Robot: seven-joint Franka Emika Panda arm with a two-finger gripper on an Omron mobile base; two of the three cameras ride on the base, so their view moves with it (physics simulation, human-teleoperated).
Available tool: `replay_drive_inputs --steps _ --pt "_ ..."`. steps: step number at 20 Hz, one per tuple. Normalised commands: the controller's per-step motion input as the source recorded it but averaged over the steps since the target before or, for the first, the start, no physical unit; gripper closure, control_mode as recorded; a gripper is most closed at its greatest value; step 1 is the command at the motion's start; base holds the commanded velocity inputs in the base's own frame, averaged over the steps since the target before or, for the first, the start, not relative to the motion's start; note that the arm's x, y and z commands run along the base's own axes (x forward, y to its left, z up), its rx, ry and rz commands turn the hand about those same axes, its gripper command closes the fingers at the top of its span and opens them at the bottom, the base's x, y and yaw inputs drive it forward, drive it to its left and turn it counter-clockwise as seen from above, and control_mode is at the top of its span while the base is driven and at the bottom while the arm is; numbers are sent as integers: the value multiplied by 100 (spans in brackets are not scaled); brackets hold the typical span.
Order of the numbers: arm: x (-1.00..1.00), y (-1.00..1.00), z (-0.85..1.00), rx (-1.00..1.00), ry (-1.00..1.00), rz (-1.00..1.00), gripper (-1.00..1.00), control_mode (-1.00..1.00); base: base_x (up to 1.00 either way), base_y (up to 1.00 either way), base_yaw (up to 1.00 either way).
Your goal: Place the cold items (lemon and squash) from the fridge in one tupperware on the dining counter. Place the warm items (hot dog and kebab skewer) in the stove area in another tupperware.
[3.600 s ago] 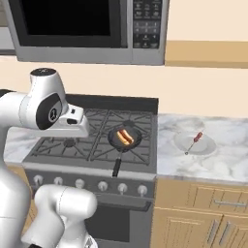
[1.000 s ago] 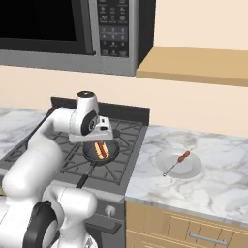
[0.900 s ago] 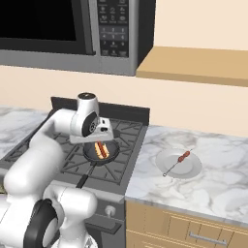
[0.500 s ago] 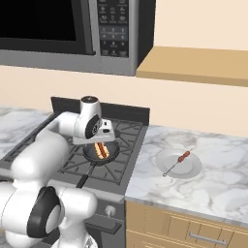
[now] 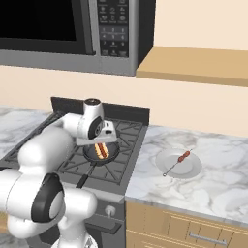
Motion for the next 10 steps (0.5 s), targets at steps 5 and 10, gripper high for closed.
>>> replay_drive_inputs --steps 5,10 --pt "21 0 -22 0 0 3 -100 -100 0 0 0" --pt "32 0 -25 0 0 4 -100 -100 0 0 0"
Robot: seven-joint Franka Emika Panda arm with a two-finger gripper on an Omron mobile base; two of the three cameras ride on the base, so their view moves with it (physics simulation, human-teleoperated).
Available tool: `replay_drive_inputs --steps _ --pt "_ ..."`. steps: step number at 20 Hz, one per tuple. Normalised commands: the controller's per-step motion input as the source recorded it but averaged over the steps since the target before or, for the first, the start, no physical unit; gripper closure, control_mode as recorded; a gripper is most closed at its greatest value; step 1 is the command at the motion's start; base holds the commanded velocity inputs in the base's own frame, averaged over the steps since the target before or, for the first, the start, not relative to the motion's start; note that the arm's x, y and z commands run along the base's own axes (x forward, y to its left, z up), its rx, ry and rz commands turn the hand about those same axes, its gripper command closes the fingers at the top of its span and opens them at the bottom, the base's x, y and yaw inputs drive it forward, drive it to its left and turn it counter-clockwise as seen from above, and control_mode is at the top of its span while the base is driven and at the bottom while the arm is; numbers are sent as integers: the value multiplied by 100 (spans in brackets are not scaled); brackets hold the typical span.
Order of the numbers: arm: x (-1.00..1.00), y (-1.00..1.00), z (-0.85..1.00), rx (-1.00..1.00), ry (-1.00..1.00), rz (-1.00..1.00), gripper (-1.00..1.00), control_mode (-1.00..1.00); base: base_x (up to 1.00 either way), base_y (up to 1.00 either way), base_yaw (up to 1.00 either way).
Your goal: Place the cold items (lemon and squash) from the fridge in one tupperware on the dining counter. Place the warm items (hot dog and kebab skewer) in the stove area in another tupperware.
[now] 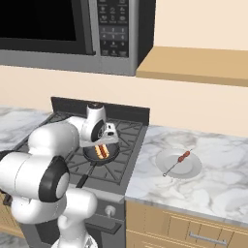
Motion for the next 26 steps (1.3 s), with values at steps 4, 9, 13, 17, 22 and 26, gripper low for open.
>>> replay_drive_inputs --steps 4,9,13,17,22,26 --pt "20 0 -22 0 0 3 -100 -100 0 0 0" --pt "21 0 -21 0 0 1 -100 -100 0 0 0" --pt "20 0 -21 0 0 1 -100 -100 0 0 0" --pt "20 0 -22 0 0 1 -100 -100 0 0 0" --pt "18 0 -25 0 0 1 -100 -100 0 0 0" --pt "15 0 -25 -1 0 0 -100 -100 0 0 0"
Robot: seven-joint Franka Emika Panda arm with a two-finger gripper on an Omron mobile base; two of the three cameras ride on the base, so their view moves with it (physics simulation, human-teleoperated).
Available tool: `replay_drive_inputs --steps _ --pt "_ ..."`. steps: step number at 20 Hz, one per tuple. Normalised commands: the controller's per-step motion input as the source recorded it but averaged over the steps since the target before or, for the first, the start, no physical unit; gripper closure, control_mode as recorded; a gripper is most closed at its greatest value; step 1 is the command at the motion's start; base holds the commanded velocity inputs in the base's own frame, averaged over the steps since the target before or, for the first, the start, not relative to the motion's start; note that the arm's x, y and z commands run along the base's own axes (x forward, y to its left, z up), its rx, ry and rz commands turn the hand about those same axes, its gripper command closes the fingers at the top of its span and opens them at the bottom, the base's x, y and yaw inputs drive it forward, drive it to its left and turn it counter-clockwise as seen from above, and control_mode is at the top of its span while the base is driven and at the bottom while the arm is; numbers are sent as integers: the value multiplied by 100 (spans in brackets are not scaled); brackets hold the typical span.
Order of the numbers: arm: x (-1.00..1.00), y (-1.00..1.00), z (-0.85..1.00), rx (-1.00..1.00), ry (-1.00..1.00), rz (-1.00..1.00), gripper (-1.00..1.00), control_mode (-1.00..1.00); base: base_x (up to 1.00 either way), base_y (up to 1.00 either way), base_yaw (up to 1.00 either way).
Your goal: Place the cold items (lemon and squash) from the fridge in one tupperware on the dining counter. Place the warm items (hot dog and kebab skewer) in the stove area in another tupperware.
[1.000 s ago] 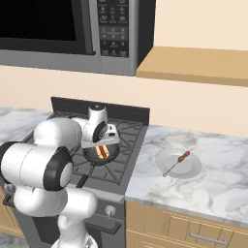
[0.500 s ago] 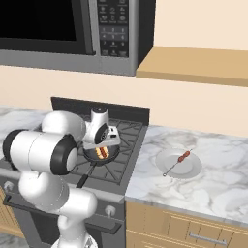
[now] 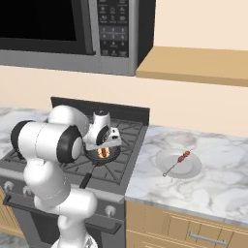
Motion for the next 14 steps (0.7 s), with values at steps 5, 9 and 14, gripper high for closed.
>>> replay_drive_inputs --steps 5,9,14 --pt "3 0 -23 -2 0 0 100 -100 0 0 0" --pt "-30 -2 0 0 -16 0 100 -100 0 0 0" --pt "-34 0 57 0 -19 0 100 -100 0 0 0"
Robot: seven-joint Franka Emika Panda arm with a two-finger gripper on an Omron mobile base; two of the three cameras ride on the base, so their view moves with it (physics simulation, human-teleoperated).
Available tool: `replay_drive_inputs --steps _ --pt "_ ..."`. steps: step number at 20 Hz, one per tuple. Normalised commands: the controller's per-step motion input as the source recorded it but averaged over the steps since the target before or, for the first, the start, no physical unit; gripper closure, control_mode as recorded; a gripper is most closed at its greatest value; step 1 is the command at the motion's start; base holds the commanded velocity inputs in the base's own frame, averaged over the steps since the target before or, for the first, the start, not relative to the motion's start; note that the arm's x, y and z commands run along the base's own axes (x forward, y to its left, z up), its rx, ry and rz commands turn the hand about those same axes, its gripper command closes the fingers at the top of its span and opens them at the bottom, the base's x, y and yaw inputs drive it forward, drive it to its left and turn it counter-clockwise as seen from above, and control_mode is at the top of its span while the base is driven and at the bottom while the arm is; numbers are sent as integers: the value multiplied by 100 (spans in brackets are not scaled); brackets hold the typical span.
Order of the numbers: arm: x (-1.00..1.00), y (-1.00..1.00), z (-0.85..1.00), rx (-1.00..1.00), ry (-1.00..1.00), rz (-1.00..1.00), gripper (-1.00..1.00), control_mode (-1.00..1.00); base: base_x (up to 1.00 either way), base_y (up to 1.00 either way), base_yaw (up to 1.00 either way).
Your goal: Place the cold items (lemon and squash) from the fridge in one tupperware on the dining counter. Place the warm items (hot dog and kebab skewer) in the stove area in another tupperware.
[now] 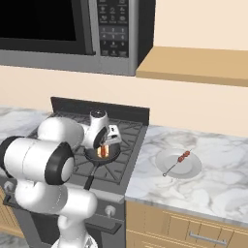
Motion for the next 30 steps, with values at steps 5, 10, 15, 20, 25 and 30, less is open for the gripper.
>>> replay_drive_inputs --steps 5,10,15,20,25,30 --pt "-16 4 99 -2 4 -7 100 -100 0 0 0" --pt "-12 7 99 -8 24 -12 100 -100 0 0 0" --pt "-34 2 56 -9 15 -1 100 -100 0 0 0" --pt "-51 1 33 -3 4 0 100 -100 0 0 0" --pt "-58 0 8 0 0 0 100 -100 0 0 0" --pt "-13 3 -1 -1 0 1 100 100 -59 42 2"
